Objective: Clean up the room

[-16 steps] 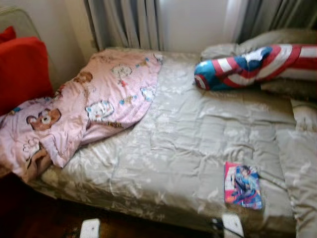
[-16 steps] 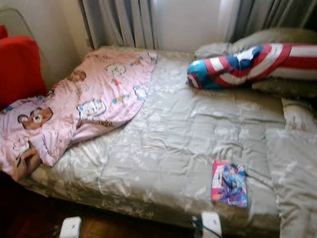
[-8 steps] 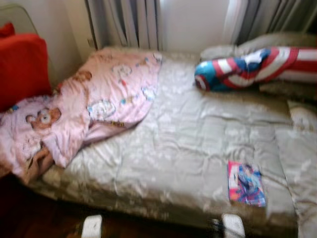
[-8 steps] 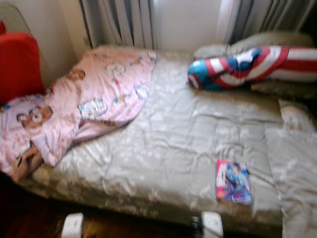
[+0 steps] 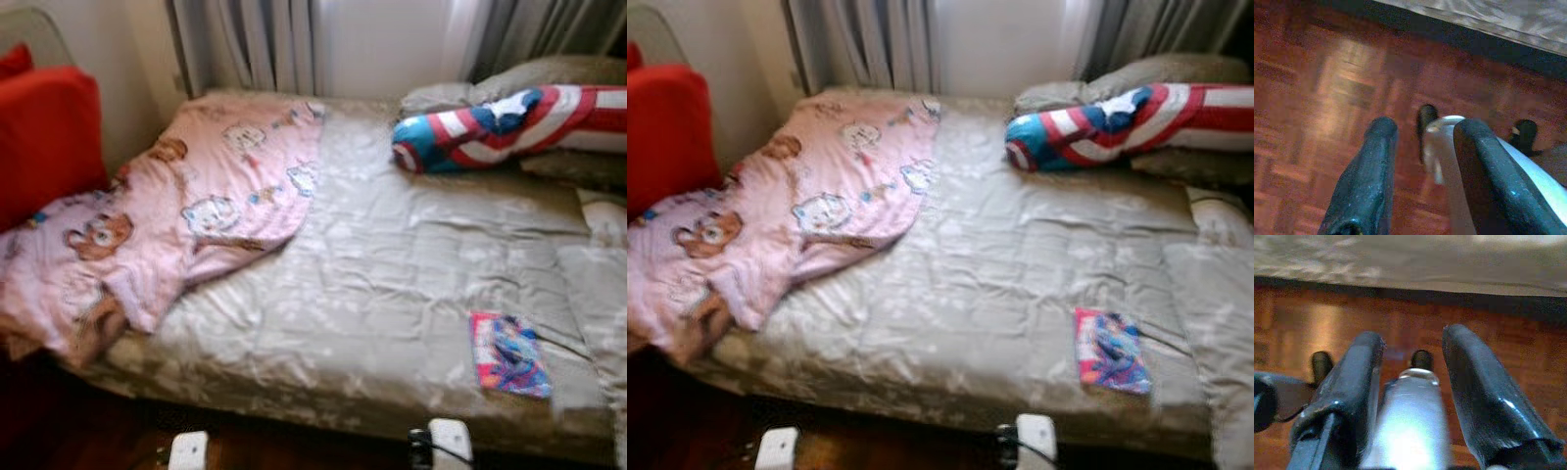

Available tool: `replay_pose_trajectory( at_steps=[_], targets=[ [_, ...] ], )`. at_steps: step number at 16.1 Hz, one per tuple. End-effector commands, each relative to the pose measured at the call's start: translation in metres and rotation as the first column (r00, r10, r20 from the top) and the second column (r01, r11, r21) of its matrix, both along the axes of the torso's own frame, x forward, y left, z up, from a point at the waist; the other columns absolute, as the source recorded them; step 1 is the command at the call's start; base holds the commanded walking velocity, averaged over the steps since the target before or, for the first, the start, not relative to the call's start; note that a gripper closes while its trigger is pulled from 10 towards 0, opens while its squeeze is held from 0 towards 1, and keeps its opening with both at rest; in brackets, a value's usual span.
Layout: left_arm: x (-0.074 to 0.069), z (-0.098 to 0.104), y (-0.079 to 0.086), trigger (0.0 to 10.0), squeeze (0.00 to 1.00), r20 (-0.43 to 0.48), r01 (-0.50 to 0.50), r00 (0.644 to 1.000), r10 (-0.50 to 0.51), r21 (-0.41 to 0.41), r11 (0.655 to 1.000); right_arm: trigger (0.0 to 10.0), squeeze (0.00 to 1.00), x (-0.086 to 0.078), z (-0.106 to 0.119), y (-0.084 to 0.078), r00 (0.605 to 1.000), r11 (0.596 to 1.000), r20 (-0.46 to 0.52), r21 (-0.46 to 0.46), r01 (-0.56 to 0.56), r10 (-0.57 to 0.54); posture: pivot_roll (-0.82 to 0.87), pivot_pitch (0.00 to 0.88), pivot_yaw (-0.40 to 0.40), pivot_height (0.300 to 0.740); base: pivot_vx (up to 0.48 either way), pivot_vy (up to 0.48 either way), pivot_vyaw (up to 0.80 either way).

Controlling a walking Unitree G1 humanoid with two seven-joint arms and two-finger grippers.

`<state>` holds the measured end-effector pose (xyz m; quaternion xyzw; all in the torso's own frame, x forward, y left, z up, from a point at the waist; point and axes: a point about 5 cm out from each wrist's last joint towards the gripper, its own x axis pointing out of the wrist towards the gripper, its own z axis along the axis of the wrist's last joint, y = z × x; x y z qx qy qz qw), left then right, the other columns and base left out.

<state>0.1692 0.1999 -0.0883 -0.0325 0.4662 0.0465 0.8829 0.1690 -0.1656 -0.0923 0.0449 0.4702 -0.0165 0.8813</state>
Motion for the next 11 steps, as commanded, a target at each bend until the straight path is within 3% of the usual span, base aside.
replay_pose_trajectory(
  at_steps=[1,6,11],
  targets=[
    [-0.005,-0.002,-0.001,10.0,0.0,-0.015,-0.006,1.0,0.006,-0.013,1.0,10.0,0.0,-0.004,-0.001,-0.008,1.0,1.0,-0.012,-0.022,0.012,-0.012,0.02,0.052,0.009,0.74,0.0,0.304,0.0],
    [-0.016,-0.004,0.012,10.0,0.0,-0.024,-0.016,1.0,0.015,-0.004,1.0,10.0,0.0,0.0,0.001,-0.006,1.0,1.0,0.006,-0.016,0.005,-0.004,0.03,0.056,0.007,0.74,0.0,0.307,0.0],
    [-0.011,-0.003,0.008,10.0,0.0,-0.02,-0.016,1.0,0.016,-0.008,1.0,10.0,0.0,0.0,0.001,-0.009,1.0,1.0,0.002,-0.021,0.002,-0.002,0.03,0.058,0.005,0.74,0.0,0.306,0.0]
  ],
)
